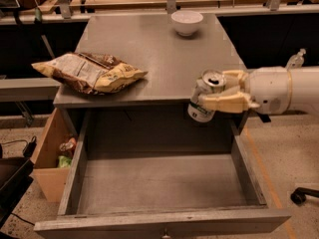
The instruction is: Pick 7up can from top drawer and place on counter
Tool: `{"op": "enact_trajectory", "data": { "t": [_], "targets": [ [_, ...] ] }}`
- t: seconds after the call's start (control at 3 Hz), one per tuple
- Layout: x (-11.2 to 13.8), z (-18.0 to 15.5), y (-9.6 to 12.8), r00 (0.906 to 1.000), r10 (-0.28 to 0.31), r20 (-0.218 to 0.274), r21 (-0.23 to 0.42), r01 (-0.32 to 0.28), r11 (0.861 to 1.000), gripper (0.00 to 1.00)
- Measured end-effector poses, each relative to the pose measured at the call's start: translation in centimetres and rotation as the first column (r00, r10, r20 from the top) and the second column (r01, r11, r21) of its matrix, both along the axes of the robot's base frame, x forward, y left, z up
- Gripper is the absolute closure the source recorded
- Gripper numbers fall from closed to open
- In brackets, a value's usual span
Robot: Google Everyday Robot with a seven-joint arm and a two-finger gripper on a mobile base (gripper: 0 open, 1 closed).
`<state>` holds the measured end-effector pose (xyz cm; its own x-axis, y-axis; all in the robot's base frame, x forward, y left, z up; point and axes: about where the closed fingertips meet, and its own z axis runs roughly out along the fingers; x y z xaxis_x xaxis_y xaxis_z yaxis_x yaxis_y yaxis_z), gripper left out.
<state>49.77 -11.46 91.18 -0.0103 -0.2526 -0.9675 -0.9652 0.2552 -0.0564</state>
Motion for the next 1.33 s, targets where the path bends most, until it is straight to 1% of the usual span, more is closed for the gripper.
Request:
{"op": "enact_trajectory", "data": {
  "t": [0.33, 0.67, 1.0, 1.33],
  "targets": [
    [2.9, 5.5, -0.5, 0.9986, -0.034, -0.039, -0.022, 0.033, 0.999, 1.0],
    [7.2, 9.0, -0.4, 0.9964, -0.076, -0.036, -0.057, 0.074, 0.996, 1.0],
    [11.2, 9.8, 0.0, 0.9918, -0.128, -0.001, -0.018, 0.128, 0.992, 1.0],
    [11.2, 9.8, 0.0, 0.9919, -0.127, -0.001, -0.018, 0.127, 0.992, 1.0]
  ]
}}
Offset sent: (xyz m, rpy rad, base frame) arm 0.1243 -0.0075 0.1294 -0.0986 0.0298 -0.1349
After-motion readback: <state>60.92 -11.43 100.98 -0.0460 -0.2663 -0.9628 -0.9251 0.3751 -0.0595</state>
